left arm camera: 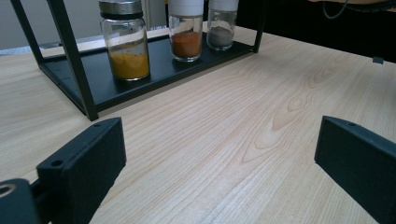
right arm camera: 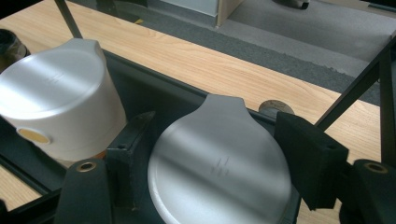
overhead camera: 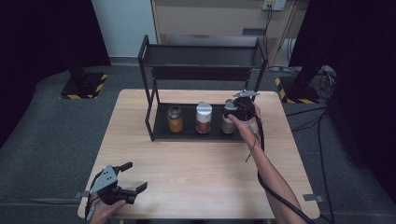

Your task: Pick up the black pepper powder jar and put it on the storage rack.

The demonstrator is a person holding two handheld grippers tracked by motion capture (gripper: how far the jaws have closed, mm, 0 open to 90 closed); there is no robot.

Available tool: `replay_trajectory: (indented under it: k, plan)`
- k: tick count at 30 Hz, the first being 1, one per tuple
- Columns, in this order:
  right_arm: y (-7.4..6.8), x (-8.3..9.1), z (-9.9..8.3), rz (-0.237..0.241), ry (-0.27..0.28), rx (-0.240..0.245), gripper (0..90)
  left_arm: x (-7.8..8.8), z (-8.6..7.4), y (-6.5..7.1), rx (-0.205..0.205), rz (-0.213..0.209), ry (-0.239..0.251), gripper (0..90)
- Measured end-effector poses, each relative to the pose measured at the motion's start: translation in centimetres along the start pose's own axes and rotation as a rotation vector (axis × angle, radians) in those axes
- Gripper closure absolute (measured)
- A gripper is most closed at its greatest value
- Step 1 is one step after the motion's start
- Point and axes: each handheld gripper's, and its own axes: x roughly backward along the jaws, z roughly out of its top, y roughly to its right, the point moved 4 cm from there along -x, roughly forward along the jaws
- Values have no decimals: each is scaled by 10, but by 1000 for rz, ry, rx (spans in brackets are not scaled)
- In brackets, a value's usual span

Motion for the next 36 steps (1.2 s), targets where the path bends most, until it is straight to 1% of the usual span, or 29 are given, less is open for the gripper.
replay_trajectory:
  k: [2, 7, 9, 12, 16, 17, 18, 19, 22, 26, 29, 32, 36]
  plan:
    - [-1, 0, -1, 1, 3, 6, 315, 0, 0, 0, 1, 0, 2, 14]
    - [1, 0, 0, 3, 0, 6, 316, 1, 0, 0, 1, 1, 3, 13]
    - [1, 0, 1, 4, -3, -9, 316, 1, 0, 0, 1, 1, 4, 14]
    - [1, 0, 2, 4, -7, 1, 316, 1, -1, 0, 2, 2, 5, 14]
    - [2, 0, 3, 12, -13, -2, 315, 1, 0, 0, -1, 0, 4, 14]
    - [3, 2, 3, 12, 1, -5, 316, 1, 0, 0, -1, 0, 4, 14]
    - [3, 4, 3, 14, 17, -10, 315, 1, 0, 0, 0, 0, 5, 14]
    - [5, 7, 4, 22, 40, -26, 298, 1, 0, 0, 0, 0, 5, 14]
    - [6, 20, 14, 32, 87, -36, 247, 1, 0, 0, -1, -1, 5, 13]
    - [4, 41, 32, 57, 132, -5, 193, 0, 0, 1, -6, -2, 3, 13]
    - [1, 54, 41, 75, 154, 15, 153, 1, 0, 1, -5, -3, 4, 13]
    - [-2, 61, 45, 94, 159, 32, 124, 0, 0, 0, -4, -3, 3, 13]
    - [-7, 68, 48, 114, 159, 78, 105, 1, 0, 0, 3, -1, 6, 13]
